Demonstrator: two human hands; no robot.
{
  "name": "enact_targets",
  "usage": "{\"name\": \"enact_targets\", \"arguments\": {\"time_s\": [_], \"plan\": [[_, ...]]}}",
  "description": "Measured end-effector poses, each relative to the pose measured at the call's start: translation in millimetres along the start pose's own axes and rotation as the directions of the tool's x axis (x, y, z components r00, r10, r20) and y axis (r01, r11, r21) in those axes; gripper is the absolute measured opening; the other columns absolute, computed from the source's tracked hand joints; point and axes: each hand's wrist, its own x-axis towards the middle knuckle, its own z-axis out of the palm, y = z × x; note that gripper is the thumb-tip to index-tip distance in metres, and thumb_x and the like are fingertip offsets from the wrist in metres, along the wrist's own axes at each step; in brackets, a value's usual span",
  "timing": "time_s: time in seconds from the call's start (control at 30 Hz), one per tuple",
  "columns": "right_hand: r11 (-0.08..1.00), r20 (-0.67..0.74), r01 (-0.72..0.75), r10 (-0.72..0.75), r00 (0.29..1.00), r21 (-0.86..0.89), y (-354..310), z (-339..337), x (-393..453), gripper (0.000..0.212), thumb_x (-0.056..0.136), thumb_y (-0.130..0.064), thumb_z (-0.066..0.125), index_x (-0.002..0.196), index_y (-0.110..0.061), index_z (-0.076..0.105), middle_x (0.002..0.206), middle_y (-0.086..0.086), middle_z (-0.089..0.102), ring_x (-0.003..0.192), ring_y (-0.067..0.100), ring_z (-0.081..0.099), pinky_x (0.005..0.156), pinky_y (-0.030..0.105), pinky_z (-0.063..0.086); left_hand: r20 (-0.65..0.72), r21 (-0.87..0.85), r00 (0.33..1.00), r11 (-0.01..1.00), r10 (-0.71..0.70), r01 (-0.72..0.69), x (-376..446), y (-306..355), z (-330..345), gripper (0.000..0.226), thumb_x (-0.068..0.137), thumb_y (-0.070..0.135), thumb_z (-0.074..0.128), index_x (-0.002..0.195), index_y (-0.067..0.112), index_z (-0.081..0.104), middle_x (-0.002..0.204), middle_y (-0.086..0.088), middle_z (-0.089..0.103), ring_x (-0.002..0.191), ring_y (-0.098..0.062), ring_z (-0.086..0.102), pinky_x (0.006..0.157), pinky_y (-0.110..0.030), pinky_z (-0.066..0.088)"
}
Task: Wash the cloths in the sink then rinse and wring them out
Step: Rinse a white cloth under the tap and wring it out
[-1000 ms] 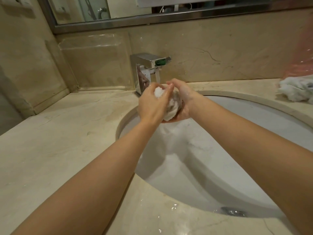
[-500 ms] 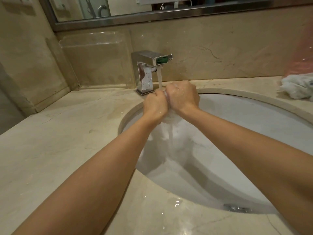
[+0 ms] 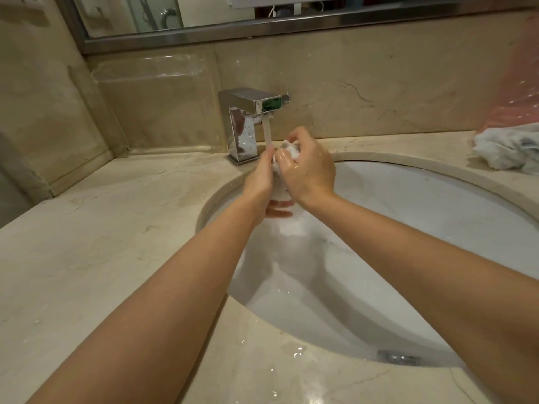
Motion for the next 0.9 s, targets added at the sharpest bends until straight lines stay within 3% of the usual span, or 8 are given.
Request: {"name": "enact_targets", "arguments": {"time_s": [0.07, 0.17, 0.27, 0.33, 0.47, 0.57, 0.73, 0.9], "plan": [[0.993, 0.061, -0.054, 0.048, 0.997, 0.104, -1, 2, 0, 0.025, 0.089, -0.03, 0.058, 0.11, -0.016, 0.055, 0.097, -0.004, 0.056, 0.09, 0.018, 0.055, 0.074, 0.032, 0.045, 0.135, -0.153, 0.986, 0.981, -0.099, 0.119, 3, 0, -5, 0.066, 0.087, 0.071, 0.042, 0.116, 0.017, 0.063, 0.109, -0.015, 0.07, 0.097, -0.036, 0.068, 0.08, -0.051, 0.057], [0.932, 0.167, -0.216, 0.173, 0.971, 0.29, -8, 0, 7, 0.026, 0.089, -0.027, 0.057, 0.113, -0.016, 0.055, 0.105, 0.0, 0.056, 0.099, 0.02, 0.054, 0.08, 0.032, 0.045, 0.094, -0.363, 0.995, 0.93, -0.022, 0.054, 3, 3, -6, 0.04, 0.092, 0.047, 0.053, 0.112, 0.014, 0.065, 0.105, -0.012, 0.07, 0.095, -0.027, 0.069, 0.073, -0.044, 0.06], [0.791, 0.362, -0.521, 0.406, 0.839, 0.321, -17, -5, 15, 0.041, 0.092, -0.045, 0.049, 0.117, -0.014, 0.059, 0.111, 0.005, 0.057, 0.103, 0.023, 0.054, 0.078, 0.033, 0.037, -0.132, -0.235, 0.982, 0.959, 0.133, -0.161, 7, 4, -2, 0.023, 0.093, 0.03, 0.055, 0.103, 0.014, 0.067, 0.101, -0.009, 0.071, 0.091, -0.024, 0.069, 0.074, -0.04, 0.06], [0.602, 0.556, -0.753, 0.543, 0.629, 0.264, -17, -12, 20, 0.06, 0.088, -0.063, 0.043, 0.12, -0.016, 0.062, 0.114, 0.008, 0.063, 0.102, 0.027, 0.057, 0.085, 0.04, 0.041, -0.255, -0.093, 0.932, 0.953, 0.256, -0.288, 9, 2, -3, 0.015, 0.09, 0.025, 0.058, 0.101, 0.019, 0.067, 0.101, -0.006, 0.071, 0.094, -0.024, 0.068, 0.083, -0.044, 0.058], [0.387, 0.606, -0.877, 0.636, 0.478, 0.286, 1, -5, 22, 0.061, 0.078, -0.07, 0.05, 0.095, -0.014, 0.067, 0.094, 0.006, 0.07, 0.088, 0.026, 0.065, 0.087, 0.043, 0.052, -0.182, 0.286, 0.832, 0.838, 0.524, -0.465, 3, -5, 4, 0.05, 0.091, 0.022, 0.056, 0.139, 0.018, 0.043, 0.123, 0.003, 0.054, 0.111, -0.02, 0.057, 0.097, -0.036, 0.048], [0.556, 0.458, -0.797, 0.66, 0.596, 0.236, 1, 7, 16, 0.053, 0.079, -0.062, 0.057, 0.103, -0.016, 0.067, 0.102, 0.006, 0.069, 0.088, 0.024, 0.065, 0.071, 0.032, 0.051, -0.193, 0.403, 0.876, 0.85, 0.442, -0.34, 4, -6, 7, 0.046, 0.098, 0.036, 0.043, 0.14, 0.017, 0.042, 0.127, -0.009, 0.056, 0.102, -0.028, 0.061, 0.086, -0.042, 0.056], [0.926, 0.109, -0.377, 0.376, 0.92, -0.019, -1, 9, 2, 0.033, 0.094, -0.048, 0.046, 0.079, -0.023, 0.062, 0.083, -0.004, 0.065, 0.082, 0.019, 0.059, 0.065, 0.029, 0.037, -0.148, 0.492, 0.926, 0.838, 0.347, -0.235, -3, -8, -3, 0.056, 0.1, 0.055, 0.027, 0.084, 0.011, 0.057, 0.076, -0.008, 0.061, 0.058, -0.025, 0.063, 0.046, -0.029, 0.049], [0.998, 0.109, -0.009, 0.016, 0.994, -0.064, 3, -2, 5, 0.035, 0.093, -0.028, 0.049, 0.06, -0.021, 0.059, 0.061, -0.002, 0.058, 0.067, 0.02, 0.053, 0.056, 0.027, 0.029, -0.146, 0.453, 0.946, 0.869, 0.291, -0.198, -3, -6, -6, 0.054, 0.099, 0.054, 0.022, 0.078, 0.015, 0.054, 0.066, -0.007, 0.053, 0.049, -0.019, 0.045, 0.038, -0.019, 0.03]]}}
